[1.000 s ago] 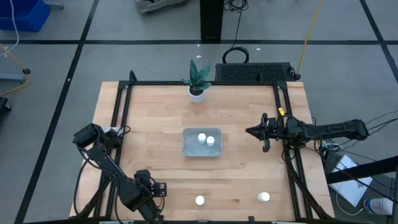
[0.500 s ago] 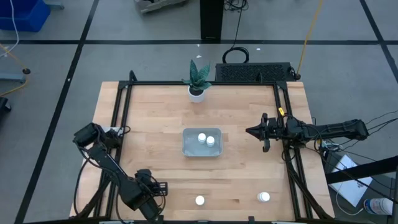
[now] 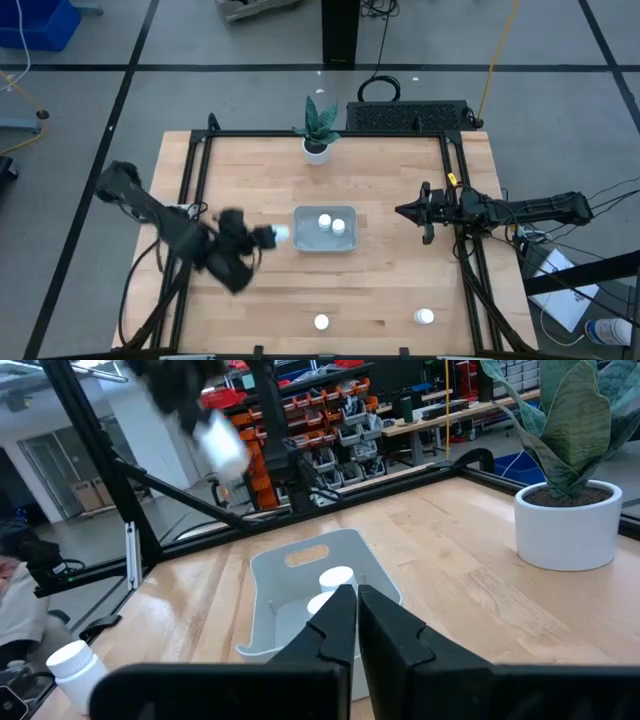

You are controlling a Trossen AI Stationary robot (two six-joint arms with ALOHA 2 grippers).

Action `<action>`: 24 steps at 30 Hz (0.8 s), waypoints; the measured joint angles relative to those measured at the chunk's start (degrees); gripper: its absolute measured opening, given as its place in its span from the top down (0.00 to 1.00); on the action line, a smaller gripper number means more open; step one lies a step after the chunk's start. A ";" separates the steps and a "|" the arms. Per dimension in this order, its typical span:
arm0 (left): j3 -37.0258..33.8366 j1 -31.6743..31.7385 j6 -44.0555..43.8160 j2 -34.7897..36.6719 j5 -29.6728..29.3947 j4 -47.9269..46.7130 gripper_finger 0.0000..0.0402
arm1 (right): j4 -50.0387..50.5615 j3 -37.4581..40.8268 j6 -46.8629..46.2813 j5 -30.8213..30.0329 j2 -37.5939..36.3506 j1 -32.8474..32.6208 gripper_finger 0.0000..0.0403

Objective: Pick and place pill bottles into a basket
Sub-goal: Put the white pill bottle into the gray bin

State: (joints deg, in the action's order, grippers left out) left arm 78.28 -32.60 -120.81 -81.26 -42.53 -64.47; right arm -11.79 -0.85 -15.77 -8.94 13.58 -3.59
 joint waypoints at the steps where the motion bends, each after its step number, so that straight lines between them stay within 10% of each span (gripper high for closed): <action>1: 0.00 2.14 5.24 1.60 -0.57 1.86 0.59 | 0.00 -0.01 0.00 0.02 0.00 0.00 0.98; 8: 0.04 21.99 40.48 8.13 13.97 19.81 0.59 | 0.00 -0.01 0.00 0.01 0.00 0.01 0.98; 14: 0.04 35.98 52.59 6.49 31.32 25.69 0.59 | 0.00 0.01 0.00 0.01 0.00 -0.01 0.98; 24: 0.04 38.19 62.51 -2.11 44.91 20.16 0.59 | 0.00 0.01 0.00 0.00 0.00 0.01 0.98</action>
State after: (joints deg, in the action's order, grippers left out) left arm 78.32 5.59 -58.31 -83.37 2.38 -44.31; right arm -11.79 -0.84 -15.77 -8.94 13.58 -3.58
